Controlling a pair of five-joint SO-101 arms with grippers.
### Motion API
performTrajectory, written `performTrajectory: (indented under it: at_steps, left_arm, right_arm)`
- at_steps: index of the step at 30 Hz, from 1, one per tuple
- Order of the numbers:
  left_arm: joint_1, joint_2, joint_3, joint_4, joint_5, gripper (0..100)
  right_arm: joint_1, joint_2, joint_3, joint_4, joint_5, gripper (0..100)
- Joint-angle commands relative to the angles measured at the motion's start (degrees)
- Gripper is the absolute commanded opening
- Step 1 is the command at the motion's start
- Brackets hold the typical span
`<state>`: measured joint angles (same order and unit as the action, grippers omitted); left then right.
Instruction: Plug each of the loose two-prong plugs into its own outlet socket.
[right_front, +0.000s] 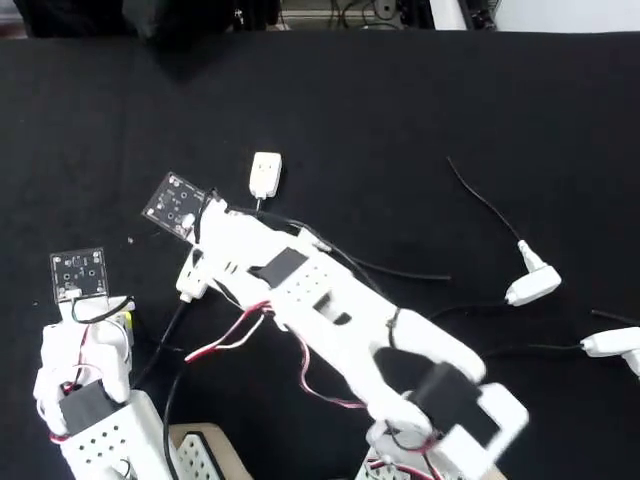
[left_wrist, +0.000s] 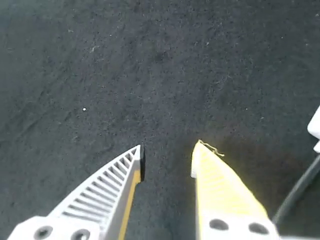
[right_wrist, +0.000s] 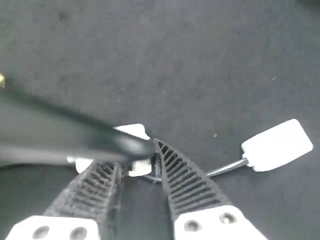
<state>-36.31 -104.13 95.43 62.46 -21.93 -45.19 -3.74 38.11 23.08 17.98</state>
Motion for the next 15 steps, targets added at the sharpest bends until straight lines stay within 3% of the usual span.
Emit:
performTrajectory:
  at_steps: [1,15]
  left_arm:
    - [-0.31,-0.44,-0.31,-1.32,0.7,16]
    - [-0.31,-0.44,1.45,-3.6,0.62,16]
  right_arm:
    - [-0.7,1.89,-3.91,-2.46,-0.7,1.1]
    - [-0.62,2.07,-5.93,-2.55,-0.79,1.1]
